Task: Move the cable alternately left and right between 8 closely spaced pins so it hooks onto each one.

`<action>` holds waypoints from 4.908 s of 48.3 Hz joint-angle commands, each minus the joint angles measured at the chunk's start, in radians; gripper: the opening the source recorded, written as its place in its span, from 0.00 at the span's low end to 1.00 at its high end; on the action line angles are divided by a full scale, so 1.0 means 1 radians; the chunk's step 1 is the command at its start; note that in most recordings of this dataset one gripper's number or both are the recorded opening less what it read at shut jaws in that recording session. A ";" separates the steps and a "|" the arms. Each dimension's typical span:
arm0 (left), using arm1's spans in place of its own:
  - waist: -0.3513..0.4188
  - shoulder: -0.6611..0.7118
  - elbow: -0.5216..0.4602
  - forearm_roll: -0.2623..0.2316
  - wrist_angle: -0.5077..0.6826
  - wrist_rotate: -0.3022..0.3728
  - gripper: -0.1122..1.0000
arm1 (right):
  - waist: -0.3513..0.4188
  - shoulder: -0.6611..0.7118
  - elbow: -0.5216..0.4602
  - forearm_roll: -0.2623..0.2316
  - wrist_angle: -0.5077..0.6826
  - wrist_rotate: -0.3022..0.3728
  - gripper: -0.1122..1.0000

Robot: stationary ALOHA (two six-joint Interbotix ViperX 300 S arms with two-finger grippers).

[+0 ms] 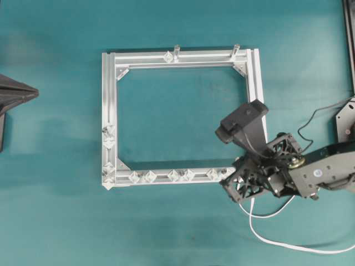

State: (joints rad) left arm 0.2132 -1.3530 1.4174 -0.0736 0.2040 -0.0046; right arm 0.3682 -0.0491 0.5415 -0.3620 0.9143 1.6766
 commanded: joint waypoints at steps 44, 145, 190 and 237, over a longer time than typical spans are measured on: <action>0.008 0.009 -0.011 0.003 -0.008 -0.003 0.18 | -0.002 -0.011 0.044 -0.005 -0.097 0.161 0.23; 0.008 0.009 -0.011 0.003 -0.008 -0.003 0.18 | -0.209 0.150 -0.167 -0.025 -0.172 0.061 0.23; 0.008 0.009 -0.011 0.003 -0.008 -0.003 0.18 | -0.081 0.193 -0.236 0.006 -0.077 0.209 0.23; 0.008 0.008 -0.011 0.003 -0.008 -0.003 0.18 | -0.072 0.193 -0.242 0.002 -0.077 0.218 0.23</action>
State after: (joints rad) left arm 0.2178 -1.3530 1.4174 -0.0736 0.2040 -0.0046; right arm 0.2838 0.1595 0.3252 -0.3590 0.8360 1.8929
